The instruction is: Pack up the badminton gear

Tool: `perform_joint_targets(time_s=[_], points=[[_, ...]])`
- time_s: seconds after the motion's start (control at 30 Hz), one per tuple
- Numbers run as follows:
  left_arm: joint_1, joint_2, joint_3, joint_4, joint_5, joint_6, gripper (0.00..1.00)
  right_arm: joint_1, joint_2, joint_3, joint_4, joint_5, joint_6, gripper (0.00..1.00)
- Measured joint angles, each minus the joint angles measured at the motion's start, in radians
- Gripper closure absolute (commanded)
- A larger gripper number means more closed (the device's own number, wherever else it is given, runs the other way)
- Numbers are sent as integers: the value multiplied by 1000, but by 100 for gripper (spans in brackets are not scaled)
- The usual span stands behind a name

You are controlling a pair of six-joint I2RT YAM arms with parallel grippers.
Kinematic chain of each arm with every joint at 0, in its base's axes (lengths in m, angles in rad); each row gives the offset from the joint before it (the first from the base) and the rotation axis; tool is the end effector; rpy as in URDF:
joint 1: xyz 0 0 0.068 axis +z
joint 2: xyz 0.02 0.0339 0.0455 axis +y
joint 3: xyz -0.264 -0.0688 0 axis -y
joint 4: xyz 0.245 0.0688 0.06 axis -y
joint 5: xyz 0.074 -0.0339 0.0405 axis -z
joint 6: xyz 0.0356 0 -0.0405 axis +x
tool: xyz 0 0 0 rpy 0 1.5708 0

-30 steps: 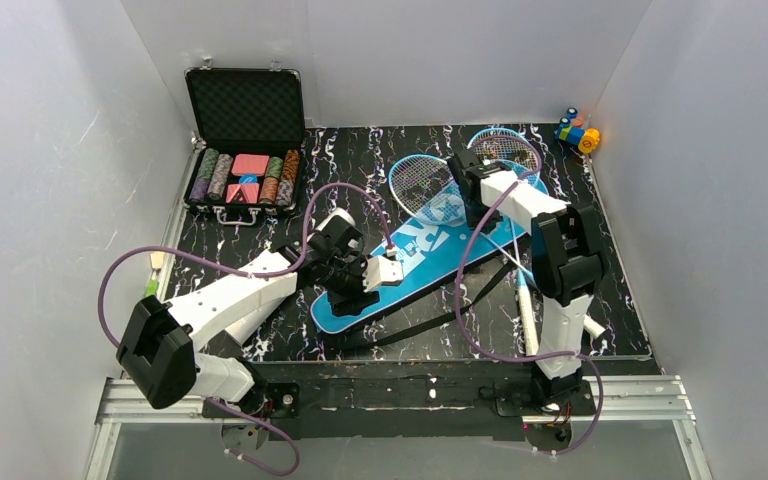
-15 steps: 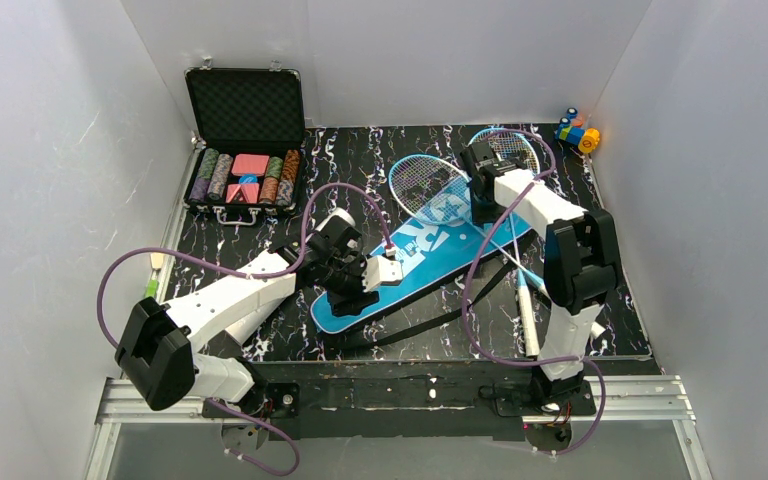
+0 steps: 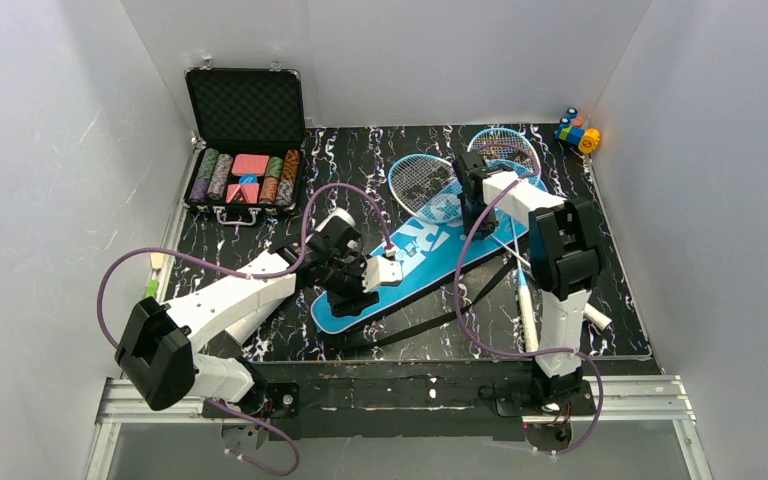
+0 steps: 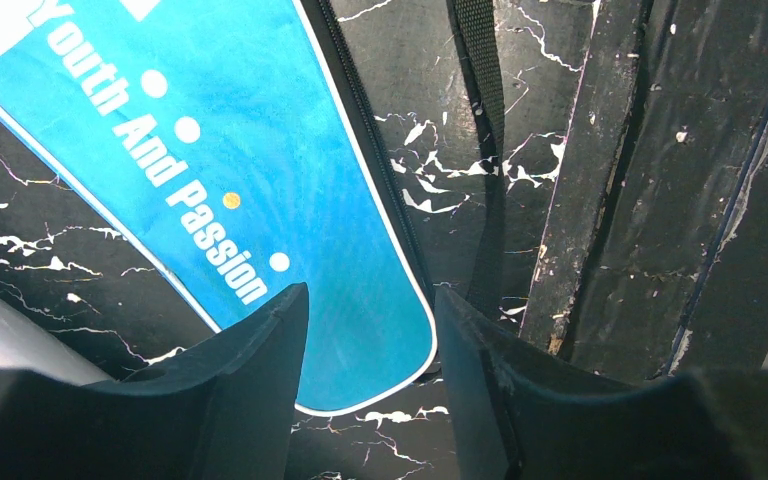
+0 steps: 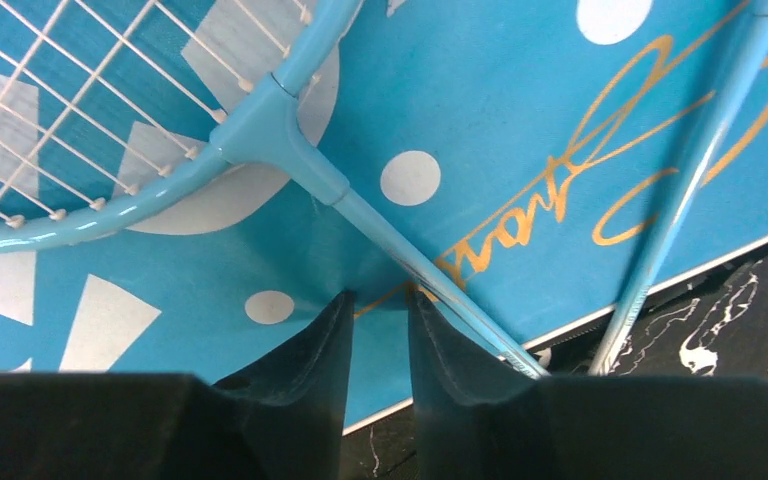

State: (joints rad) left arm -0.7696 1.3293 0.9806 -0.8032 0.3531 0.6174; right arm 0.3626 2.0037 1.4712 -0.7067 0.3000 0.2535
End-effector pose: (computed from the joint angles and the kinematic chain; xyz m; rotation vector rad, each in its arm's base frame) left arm 0.1719 -0.1837 0.2444 1.8079 2.0145 -0.5249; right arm 0.3847 0.1347 0.1783 -0.0798 2.7255 -0.2543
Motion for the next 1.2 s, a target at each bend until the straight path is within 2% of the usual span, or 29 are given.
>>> perform_joint_targets(time_s=[0.1, 0.23, 0.47, 0.63, 0.67, 0.87, 0.9, 1.2], points=[[0, 0, 0, 0, 0, 0, 51, 1, 18, 13, -2, -9, -1, 78], [0, 0, 0, 3, 0, 0, 51, 3, 18, 13, 2, -19, 2, 99], [0, 0, -5, 4, 0, 0, 51, 5, -23, -15, 22, 6, 0, 99], [0, 0, -6, 3, 0, -1, 50, 0, -110, -16, 30, 43, -2, 99], [0, 0, -6, 3, 0, -1, 50, -3, -133, -16, 33, 45, -3, 97], [0, -1, -8, 3, 0, -2, 49, -20, -172, -9, 30, 19, -18, 54], [0, -2, -8, 3, 0, -2, 49, -22, -166, -10, 25, 9, -25, 44], [0, -22, -13, 3, 0, -4, 48, -22, -94, -34, 27, -48, -48, 42]])
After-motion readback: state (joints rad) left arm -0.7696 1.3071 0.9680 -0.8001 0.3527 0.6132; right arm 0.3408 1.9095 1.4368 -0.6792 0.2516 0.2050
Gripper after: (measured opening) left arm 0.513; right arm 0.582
